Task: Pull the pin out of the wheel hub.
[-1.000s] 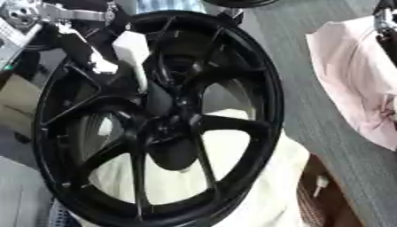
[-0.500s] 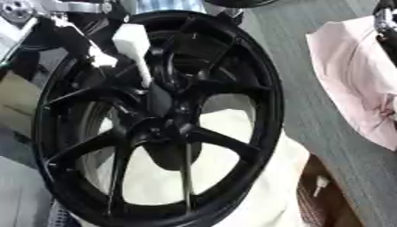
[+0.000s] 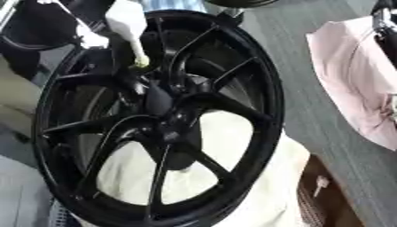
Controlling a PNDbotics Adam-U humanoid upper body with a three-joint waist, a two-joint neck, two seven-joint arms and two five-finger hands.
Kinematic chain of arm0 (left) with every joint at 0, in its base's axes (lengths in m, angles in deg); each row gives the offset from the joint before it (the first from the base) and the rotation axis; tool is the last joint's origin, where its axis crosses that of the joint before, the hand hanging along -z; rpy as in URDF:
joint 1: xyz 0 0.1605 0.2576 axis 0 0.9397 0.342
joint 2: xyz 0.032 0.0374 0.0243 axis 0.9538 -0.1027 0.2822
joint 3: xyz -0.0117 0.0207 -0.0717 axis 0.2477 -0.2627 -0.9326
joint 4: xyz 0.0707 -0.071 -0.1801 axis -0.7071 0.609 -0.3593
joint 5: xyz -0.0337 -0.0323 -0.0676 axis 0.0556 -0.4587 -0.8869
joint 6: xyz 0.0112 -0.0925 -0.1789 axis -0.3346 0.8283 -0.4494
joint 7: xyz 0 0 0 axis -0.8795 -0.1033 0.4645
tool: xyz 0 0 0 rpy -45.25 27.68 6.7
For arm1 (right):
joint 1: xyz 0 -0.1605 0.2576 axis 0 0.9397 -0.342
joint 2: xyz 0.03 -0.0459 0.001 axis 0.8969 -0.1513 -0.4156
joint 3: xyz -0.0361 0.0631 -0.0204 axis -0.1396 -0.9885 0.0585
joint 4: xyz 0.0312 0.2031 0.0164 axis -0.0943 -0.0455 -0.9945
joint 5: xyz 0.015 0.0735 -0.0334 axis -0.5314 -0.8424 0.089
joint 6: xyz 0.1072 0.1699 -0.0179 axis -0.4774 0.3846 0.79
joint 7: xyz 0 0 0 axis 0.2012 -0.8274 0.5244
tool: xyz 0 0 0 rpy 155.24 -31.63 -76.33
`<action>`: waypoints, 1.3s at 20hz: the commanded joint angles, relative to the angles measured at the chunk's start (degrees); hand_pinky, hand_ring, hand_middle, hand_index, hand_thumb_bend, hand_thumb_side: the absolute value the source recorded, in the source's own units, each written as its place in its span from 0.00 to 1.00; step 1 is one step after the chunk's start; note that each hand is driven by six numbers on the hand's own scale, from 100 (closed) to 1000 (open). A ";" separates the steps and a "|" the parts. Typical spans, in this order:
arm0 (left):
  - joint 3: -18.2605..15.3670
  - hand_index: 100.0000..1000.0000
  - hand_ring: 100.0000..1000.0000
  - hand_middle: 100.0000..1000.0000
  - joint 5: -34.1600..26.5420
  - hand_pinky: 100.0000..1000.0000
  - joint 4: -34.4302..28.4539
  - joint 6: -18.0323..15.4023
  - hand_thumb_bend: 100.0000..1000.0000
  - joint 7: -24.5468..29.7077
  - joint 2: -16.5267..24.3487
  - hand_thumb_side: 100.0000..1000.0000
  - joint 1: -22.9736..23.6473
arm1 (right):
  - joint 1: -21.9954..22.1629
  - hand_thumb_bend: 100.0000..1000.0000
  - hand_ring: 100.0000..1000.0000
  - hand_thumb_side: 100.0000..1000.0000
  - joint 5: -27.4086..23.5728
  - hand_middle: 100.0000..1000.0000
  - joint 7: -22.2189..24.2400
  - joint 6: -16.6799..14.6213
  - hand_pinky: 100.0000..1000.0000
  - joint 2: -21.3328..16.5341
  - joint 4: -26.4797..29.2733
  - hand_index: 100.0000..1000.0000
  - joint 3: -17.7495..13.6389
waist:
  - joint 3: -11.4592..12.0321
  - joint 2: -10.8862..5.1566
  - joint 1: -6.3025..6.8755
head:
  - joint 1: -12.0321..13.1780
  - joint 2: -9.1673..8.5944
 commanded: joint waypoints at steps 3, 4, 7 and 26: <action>-2.05 0.47 0.50 0.30 -2.24 0.62 -1.67 -0.93 0.10 2.20 2.92 0.17 -1.25 | -0.45 0.07 0.78 0.50 -0.13 0.79 -0.20 -0.07 0.87 -1.26 1.19 0.82 -0.27 | 0.13 -1.37 -0.33 | -0.23 0.07; -2.61 0.47 0.50 0.30 -2.00 0.62 -1.18 -0.51 0.10 1.87 3.48 0.17 -0.82 | -0.06 0.07 0.78 0.50 -0.05 0.79 -0.40 -0.04 0.87 -1.60 1.13 0.82 -0.55 | 0.67 -1.67 -0.12 | -1.11 0.51; -6.17 0.47 0.50 0.30 -2.73 0.62 -0.03 0.80 0.10 -0.31 7.06 0.17 1.13 | 0.80 0.07 0.78 0.50 0.08 0.79 -1.14 -0.06 0.87 -2.43 1.17 0.82 -1.38 | 2.68 -1.84 -0.01 | -2.87 0.90; -29.42 0.58 0.53 0.39 -12.62 0.65 9.59 1.97 0.16 -18.87 23.71 0.24 30.81 | 0.72 0.07 0.79 0.50 -0.02 0.79 -2.15 0.17 0.87 -3.14 1.53 0.82 -2.28 | 3.47 -0.65 -0.43 | -4.22 -0.42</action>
